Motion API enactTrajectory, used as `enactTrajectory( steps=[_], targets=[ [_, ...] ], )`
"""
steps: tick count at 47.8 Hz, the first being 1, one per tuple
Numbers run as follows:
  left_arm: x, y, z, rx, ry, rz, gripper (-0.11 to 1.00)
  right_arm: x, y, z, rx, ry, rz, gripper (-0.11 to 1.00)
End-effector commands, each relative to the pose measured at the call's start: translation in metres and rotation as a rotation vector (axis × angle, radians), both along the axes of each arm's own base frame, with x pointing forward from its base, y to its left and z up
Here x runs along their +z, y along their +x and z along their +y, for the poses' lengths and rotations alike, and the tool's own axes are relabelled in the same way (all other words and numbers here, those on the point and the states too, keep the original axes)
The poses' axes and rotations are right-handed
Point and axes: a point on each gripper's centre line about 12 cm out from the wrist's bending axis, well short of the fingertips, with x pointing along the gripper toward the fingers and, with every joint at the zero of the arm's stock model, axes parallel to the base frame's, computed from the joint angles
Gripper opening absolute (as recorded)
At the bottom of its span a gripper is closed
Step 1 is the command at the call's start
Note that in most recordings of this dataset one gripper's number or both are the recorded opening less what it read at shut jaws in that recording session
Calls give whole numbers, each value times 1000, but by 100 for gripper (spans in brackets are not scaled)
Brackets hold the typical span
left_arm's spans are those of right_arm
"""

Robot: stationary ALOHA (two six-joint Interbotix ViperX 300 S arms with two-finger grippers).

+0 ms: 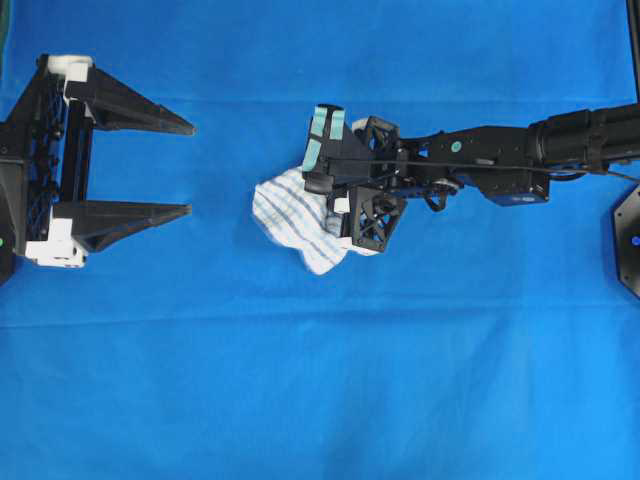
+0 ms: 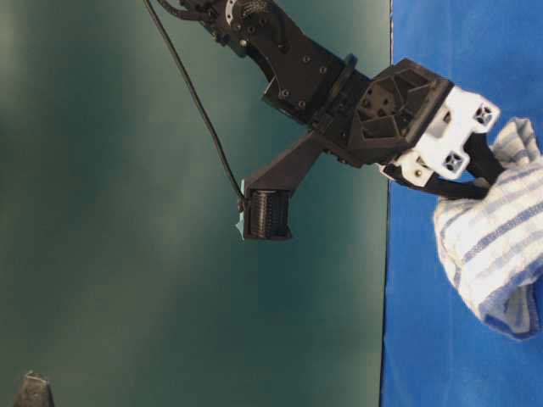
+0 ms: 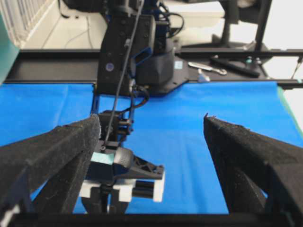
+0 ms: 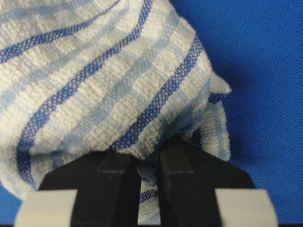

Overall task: Hand over the towel.
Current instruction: 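Lower the towel with the right gripper onto the table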

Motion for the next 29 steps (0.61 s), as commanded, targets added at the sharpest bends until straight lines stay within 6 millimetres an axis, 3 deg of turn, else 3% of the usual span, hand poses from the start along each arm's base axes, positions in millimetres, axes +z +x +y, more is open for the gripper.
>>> enactTrajectory(
  steps=[1, 25, 27, 29],
  targets=[
    [7, 0, 0, 1, 1, -26, 94, 8, 3, -2, -7, 3, -11, 10],
    [7, 0, 0, 1, 1, -26, 94, 15, 3, -1, -15, 10, -17, 11],
    [7, 0, 0, 1, 1, -25, 94, 19, 2, -1, -23, 14, -24, 14],
    [7, 0, 0, 2, 1, -25, 94, 24, 0, -1, -30, 18, -32, 26]
  ],
)
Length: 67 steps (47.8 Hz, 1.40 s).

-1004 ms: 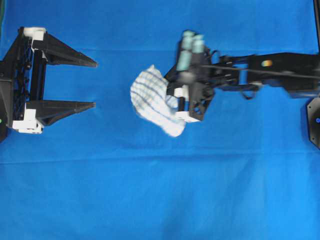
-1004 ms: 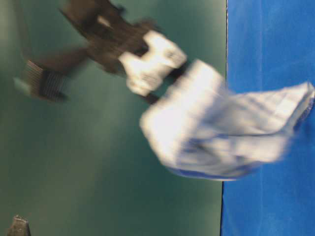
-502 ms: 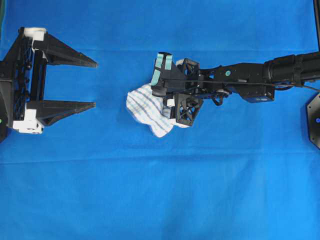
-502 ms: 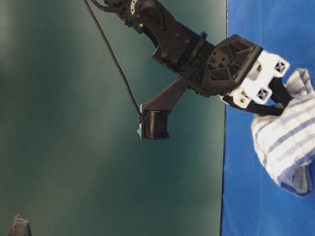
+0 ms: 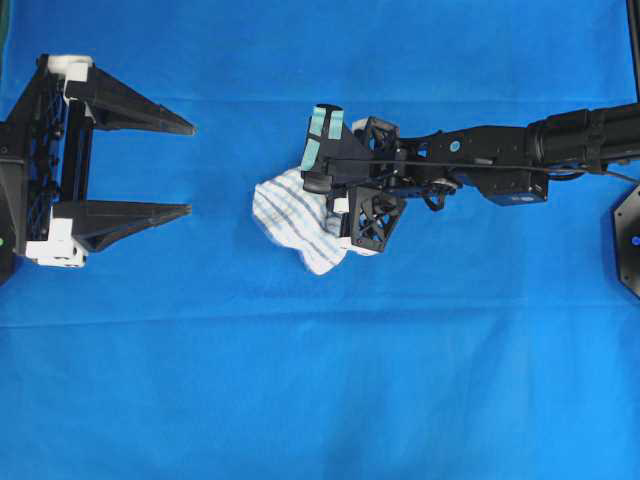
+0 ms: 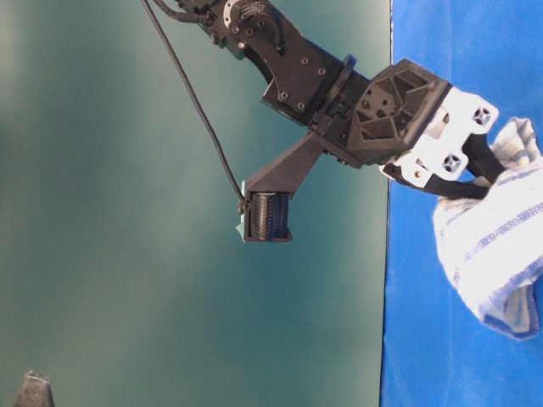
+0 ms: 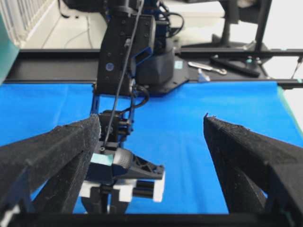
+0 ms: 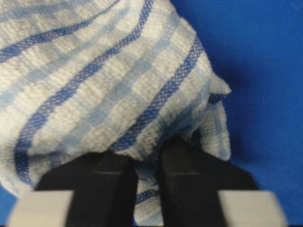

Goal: Hand over the towel.

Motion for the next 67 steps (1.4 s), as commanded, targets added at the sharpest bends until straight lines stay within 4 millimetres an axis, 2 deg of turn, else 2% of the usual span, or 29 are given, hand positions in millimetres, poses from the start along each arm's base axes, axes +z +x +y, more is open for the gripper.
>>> enactTrajectory(
  steps=[1, 5, 9, 26, 33, 39, 45, 58, 62, 67],
  targets=[
    [6, 0, 0, 2, 4, -22, 94, 24, -1, -1, -18, 4, -45, 33],
    [7, 0, 0, 2, 10, -25, 94, 38, -6, 0, -18, 0, -77, 58],
    [6, 0, 0, 2, 9, -23, 94, 59, -14, 2, -19, -4, -123, 71],
    [2, 0, 0, 2, 11, -14, 94, 161, -58, 11, 0, -64, -480, 70],
    [1, 0, 0, 2, 11, -9, 94, 194, -80, 18, 20, -97, -670, 70],
    [-2, 1, 0, 2, 11, 0, 94, 206, -96, 21, 24, -112, -765, 70],
    [-6, 1, 0, 2, 11, 9, 94, 208, -110, 23, 27, -117, -803, 70],
    [-8, 0, 0, 2, 11, 11, 94, 203, -111, 23, 25, -117, -809, 70],
    [-7, -5, 0, 2, 11, 14, 93, 205, -115, 23, 25, -117, -811, 70],
    [-6, -20, 0, 0, 11, 29, 93, 211, -130, 26, 26, -117, -814, 70]
  ],
)
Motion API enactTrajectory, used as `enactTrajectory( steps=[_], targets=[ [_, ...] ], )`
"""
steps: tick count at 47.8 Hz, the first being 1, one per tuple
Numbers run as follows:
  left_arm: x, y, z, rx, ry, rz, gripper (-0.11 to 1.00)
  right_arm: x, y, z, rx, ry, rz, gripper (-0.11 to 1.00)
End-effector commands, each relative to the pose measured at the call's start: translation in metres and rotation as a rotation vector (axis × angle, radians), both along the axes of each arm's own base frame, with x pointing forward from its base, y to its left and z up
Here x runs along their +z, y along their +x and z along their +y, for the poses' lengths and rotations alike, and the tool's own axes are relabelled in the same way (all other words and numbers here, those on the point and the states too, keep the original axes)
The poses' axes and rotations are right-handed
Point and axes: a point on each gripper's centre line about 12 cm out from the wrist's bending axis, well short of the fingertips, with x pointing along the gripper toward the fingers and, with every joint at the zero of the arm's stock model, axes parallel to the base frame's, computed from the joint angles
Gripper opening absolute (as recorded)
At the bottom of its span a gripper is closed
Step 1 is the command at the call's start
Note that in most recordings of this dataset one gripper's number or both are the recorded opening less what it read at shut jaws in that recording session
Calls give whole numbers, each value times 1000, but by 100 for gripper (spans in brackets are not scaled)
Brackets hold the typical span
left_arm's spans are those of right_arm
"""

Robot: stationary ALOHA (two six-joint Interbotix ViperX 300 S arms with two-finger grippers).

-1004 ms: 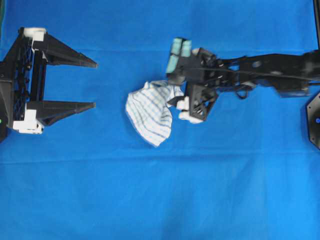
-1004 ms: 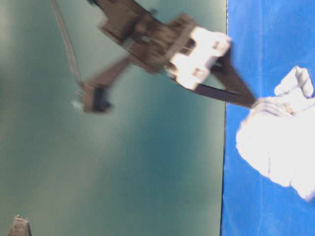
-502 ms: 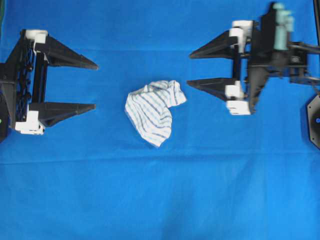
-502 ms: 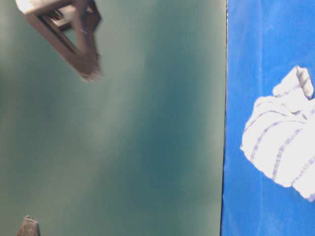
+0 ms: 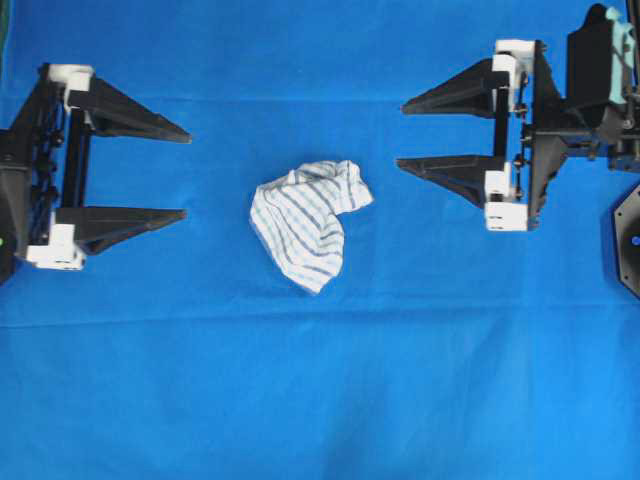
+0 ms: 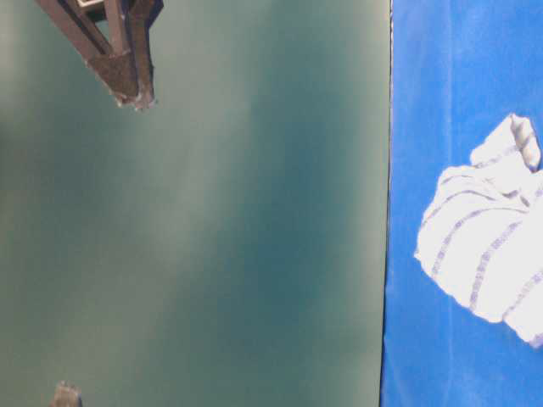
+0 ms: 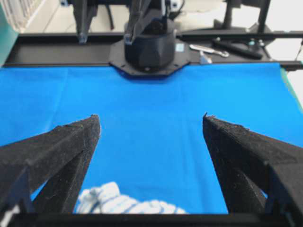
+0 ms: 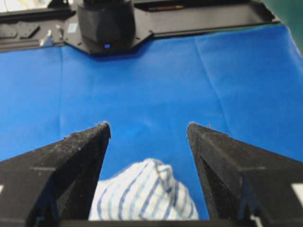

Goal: Hand over the towel.

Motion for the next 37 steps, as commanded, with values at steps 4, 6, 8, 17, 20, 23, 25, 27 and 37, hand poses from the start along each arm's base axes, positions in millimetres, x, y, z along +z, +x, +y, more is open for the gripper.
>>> enactTrajectory(
  steps=[4, 6, 8, 17, 20, 23, 25, 27, 37],
  targets=[
    [9, -24, 1, -1, 1, -15, 93, 15, -26, 4, 2, -2, -20, 70],
    [8, -31, 1, -1, 1, -17, 93, 17, -36, 5, 2, -3, -21, 70],
    [5, -39, 1, -1, -1, -17, 93, 18, -46, 6, 0, -2, -26, 70],
    [-17, -74, 1, -2, 1, -34, 93, 6, -92, 11, -1, 0, -65, 70],
    [-25, -85, 1, -2, -1, -48, 93, -5, -106, 13, -1, 1, -77, 70],
    [-33, -95, 1, -2, -8, -60, 93, -17, -117, 14, -1, 1, -79, 70],
    [-42, -102, 2, -2, -6, -61, 93, -24, -123, 15, -3, 1, -79, 70],
    [-47, -106, 2, -3, -6, -58, 93, -32, -128, 15, -4, 1, -76, 70],
    [-74, -114, 2, -3, -7, -18, 93, -70, -139, 12, -32, 19, -47, 70]
  ],
)
